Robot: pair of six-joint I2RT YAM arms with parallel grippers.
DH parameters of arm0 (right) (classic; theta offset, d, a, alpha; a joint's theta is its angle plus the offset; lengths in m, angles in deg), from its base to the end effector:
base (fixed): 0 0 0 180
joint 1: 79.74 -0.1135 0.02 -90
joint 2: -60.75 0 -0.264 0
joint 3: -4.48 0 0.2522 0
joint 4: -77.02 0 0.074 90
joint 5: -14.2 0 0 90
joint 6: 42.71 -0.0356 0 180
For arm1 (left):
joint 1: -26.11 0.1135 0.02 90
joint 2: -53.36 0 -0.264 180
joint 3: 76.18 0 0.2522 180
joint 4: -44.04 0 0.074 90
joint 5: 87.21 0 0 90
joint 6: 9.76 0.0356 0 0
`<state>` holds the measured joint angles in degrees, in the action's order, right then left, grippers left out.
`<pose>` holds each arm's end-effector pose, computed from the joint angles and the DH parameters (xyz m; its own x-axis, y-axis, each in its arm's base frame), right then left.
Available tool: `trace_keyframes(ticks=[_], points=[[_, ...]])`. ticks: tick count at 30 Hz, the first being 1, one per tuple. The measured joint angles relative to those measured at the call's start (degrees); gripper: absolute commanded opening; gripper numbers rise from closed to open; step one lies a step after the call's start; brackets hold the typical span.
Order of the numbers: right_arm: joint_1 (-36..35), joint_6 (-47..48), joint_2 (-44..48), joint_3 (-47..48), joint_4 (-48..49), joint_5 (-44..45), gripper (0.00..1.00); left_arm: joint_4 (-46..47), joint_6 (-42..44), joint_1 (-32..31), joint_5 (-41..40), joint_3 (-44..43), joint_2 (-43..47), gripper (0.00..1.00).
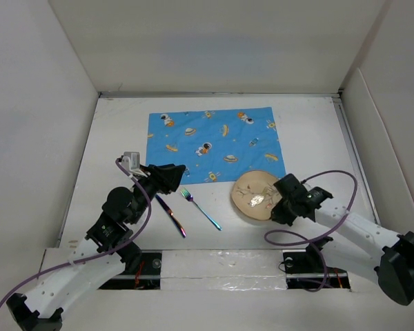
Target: Set the dinner table for one person
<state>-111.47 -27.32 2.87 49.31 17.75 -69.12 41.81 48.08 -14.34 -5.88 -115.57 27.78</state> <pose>0.1370 0.0799 0.1760 -0.6897 0.6994 -0.1875 0.6507 0.7122 0.2634 0.1053 -0.0827 0.3096 -0.1523 -0.5617 -0.8132 0.5291 0.6486 -0.5471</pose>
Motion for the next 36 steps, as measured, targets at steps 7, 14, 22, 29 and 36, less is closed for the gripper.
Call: trace_keyframes(ticks=[7, 14, 22, 29, 36], points=[[-11.19, 1.97, -7.72, 3.96, 2.32, -5.68, 0.00, -0.07, 0.04, -0.02, -0.79, 0.00, -0.35, 0.47], [-14.86, 6.97, -10.54, 5.95, 1.11, -6.32, 0.62, -0.07, 0.17, -0.02, -0.85, 0.00, -2.78, 0.47], [-13.09, 14.25, -3.39, 1.99, 11.63, -5.14, 0.62, 0.11, 0.28, -0.02, -0.83, 0.00, -4.31, 0.47], [-7.76, 21.53, -10.27, -1.90, 25.38, -10.05, 0.50, 0.24, 0.72, -0.02, -0.92, 0.00, -5.55, 0.47], [-6.21, 23.65, -18.23, -2.80, 40.89, -17.20, 0.34, 0.39, 1.70, -0.02, -2.38, 0.26, -5.66, 0.48]])
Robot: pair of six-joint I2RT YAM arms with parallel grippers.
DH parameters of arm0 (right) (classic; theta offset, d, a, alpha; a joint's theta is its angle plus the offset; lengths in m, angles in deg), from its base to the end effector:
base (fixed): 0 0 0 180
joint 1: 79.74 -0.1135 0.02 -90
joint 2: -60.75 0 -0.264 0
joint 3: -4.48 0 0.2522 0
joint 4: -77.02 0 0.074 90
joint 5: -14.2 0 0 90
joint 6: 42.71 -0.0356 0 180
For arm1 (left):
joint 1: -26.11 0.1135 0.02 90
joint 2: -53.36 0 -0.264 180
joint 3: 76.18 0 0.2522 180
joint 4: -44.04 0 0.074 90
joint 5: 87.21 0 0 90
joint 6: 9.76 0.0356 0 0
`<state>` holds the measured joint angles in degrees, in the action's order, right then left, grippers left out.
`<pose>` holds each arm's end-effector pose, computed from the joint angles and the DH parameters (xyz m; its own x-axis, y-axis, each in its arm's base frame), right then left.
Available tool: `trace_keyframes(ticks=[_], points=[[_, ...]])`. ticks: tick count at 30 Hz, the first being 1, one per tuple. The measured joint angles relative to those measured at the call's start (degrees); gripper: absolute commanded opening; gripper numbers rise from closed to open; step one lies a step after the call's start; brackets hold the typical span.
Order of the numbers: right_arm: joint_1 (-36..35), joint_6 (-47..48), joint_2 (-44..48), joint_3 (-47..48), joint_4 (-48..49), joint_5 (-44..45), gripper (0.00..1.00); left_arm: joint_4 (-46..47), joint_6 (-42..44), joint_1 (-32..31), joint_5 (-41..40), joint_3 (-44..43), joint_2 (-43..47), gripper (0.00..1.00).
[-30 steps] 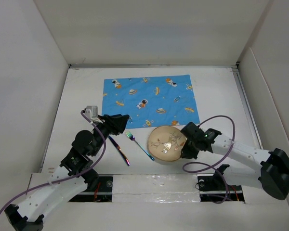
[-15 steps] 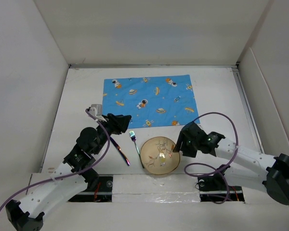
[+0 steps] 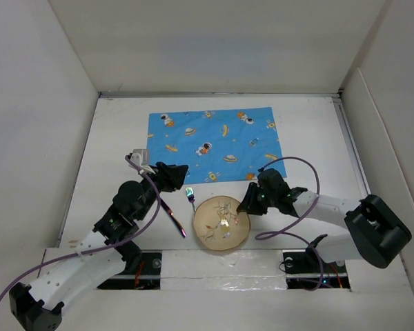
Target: Set the dinner table for one person
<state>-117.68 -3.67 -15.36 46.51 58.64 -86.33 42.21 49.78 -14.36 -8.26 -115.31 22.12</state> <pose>0.1789 0.1477 0.1420 -0.9316 0.2420 -0.2712 0.0497 0.8239 0.5645 0.1204 -0.0937 0.2965 -0.1802 -0.5003 -0.8469 0.4648 0.7155 -0.5215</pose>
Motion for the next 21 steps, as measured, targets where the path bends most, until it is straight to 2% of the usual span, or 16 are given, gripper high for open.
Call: trace_keyframes(ticks=[6, 7, 16, 21], points=[[4.13, 1.81, 0.76, -3.50, 5.18, -5.09, 0.08, 0.26, 0.57, -0.04, -1.84, 0.61, 0.59, 0.48], [5.09, 2.43, 1.55, -4.02, 5.11, -5.46, 0.00, 0.26, 0.66, -0.04, -2.32, 0.61, 0.66, 0.48], [11.37, 10.16, 10.75, -5.25, -2.03, -8.79, 0.00, 0.24, 1.46, -0.04, -6.05, 0.61, 0.70, 0.48], [12.48, 12.81, 13.51, -0.52, -9.55, -13.53, 0.00, 0.20, 1.51, -0.04, -7.63, 0.61, 0.70, 0.49]])
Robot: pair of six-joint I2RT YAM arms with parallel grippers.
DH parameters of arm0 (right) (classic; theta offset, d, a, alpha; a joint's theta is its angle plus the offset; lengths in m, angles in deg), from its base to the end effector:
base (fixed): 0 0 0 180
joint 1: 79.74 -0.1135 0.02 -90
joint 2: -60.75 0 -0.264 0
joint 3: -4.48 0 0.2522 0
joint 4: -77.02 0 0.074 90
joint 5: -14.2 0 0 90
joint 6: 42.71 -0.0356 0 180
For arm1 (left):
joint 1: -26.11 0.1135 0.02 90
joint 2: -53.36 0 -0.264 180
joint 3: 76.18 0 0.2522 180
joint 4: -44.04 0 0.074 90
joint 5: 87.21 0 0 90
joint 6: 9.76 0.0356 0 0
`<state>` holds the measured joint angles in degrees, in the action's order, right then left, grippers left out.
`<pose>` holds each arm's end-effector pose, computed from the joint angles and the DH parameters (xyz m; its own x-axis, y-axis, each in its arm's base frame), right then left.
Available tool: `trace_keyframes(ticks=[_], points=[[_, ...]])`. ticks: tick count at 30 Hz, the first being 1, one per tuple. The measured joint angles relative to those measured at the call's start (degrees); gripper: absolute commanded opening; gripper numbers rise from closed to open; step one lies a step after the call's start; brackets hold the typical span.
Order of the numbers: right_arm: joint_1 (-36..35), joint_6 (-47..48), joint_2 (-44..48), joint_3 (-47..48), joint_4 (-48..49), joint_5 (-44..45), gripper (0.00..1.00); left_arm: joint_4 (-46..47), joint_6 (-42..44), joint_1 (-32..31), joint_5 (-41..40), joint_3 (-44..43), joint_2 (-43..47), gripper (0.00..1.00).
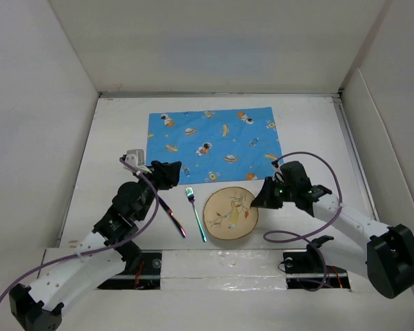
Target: Set the dinner table for one person
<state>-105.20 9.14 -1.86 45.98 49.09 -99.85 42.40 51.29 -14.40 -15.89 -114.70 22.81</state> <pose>0.1776 0.1006 0.1766 -0.9277 0.1831 -0.3254 -0.0772 0.7586 0.6470 0.1211 -0.0884 0.2945 -0.1074 -0.5114 -0.8526 0.3673 0.7765 -0.5120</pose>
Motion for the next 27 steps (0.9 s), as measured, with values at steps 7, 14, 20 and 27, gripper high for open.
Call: trace_keyframes(ticks=[7, 14, 20, 27], points=[[1.51, -0.26, -3.30, 6.78, 3.10, -6.58, 0.00, -0.42, -0.09, 0.00, -3.23, 1.62, 4.00, 0.51], [2.38, -1.38, -19.78, 20.55, 15.72, -9.46, 0.00, -1.01, -0.44, 0.00, -6.99, 3.21, 8.26, 0.53], [5.60, -2.67, -34.03, 31.52, 23.41, -8.26, 0.00, -1.03, -0.44, 0.00, -7.52, 3.39, 7.41, 0.53], [8.35, -4.52, -51.47, 44.78, 27.47, -7.30, 0.00, -1.22, -0.44, 0.00, -7.54, 3.39, 5.70, 0.53]])
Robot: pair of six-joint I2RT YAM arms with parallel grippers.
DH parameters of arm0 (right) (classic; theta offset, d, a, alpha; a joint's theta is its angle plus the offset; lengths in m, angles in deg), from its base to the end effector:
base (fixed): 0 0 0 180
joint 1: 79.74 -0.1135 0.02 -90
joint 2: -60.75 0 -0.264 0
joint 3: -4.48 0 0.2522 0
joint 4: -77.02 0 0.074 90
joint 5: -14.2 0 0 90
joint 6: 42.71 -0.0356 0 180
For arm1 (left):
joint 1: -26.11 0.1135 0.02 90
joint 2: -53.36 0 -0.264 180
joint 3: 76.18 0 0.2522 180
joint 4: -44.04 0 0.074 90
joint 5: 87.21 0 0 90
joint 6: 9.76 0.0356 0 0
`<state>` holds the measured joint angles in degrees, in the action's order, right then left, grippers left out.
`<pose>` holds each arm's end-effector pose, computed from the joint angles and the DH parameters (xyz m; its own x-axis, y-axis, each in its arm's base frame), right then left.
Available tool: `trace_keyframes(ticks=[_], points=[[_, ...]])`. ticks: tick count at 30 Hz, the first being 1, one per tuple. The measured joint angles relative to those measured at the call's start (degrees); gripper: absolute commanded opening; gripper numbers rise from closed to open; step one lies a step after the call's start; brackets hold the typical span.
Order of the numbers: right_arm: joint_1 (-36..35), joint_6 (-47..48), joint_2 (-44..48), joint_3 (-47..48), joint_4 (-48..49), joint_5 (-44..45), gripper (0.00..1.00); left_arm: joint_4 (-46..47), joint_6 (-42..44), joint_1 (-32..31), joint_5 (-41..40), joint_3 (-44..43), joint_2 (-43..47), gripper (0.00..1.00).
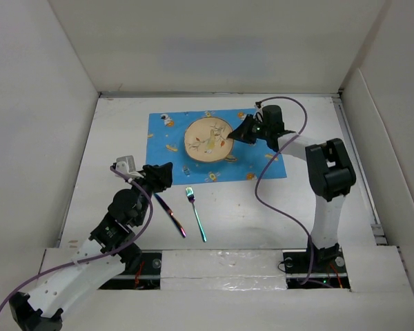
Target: Set the dinner table for one person
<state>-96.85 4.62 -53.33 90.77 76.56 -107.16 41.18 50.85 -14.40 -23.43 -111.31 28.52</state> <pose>0.4177 0.1480 0.1875 -0.7998 0.3593 -0.4807 -0.2003 0.5953 0.7782 0.1118 -0.0748 0.2832 -0.0369 -0.5476 -0.8359 0.2658 0.8010 -0.5364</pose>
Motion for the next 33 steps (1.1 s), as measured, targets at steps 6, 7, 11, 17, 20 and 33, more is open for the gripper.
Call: trace_keyframes(ticks=[6, 7, 11, 17, 20, 33], points=[[-0.11, -0.48, -5.73, 3.98, -0.02, 1.18, 0.00, 0.00, 0.02, 0.00, -0.09, 0.00, 0.31, 0.54], [-0.11, -0.48, -6.21, 4.11, -0.04, 1.25, 0.00, 0.07, 0.02, 0.00, -0.11, 0.00, 0.39, 0.54], [0.13, -0.74, -8.17, 5.16, -0.04, 1.60, 0.00, 0.00, 0.02, 0.00, -0.15, 0.00, 0.28, 0.54], [0.55, -0.92, -9.49, 5.35, -0.94, 2.43, 0.00, 0.02, 0.02, 0.00, -0.15, 0.00, 0.22, 0.54], [1.05, -0.85, -9.49, 5.35, -1.05, 2.47, 0.20, 0.09, 0.02, 0.00, -0.17, 0.00, 0.13, 0.54], [2.54, 5.29, -8.96, 12.48, -10.40, 1.79, 0.51, 0.02, 0.07, 0.00, -0.63, 0.00, -0.83, 0.53]])
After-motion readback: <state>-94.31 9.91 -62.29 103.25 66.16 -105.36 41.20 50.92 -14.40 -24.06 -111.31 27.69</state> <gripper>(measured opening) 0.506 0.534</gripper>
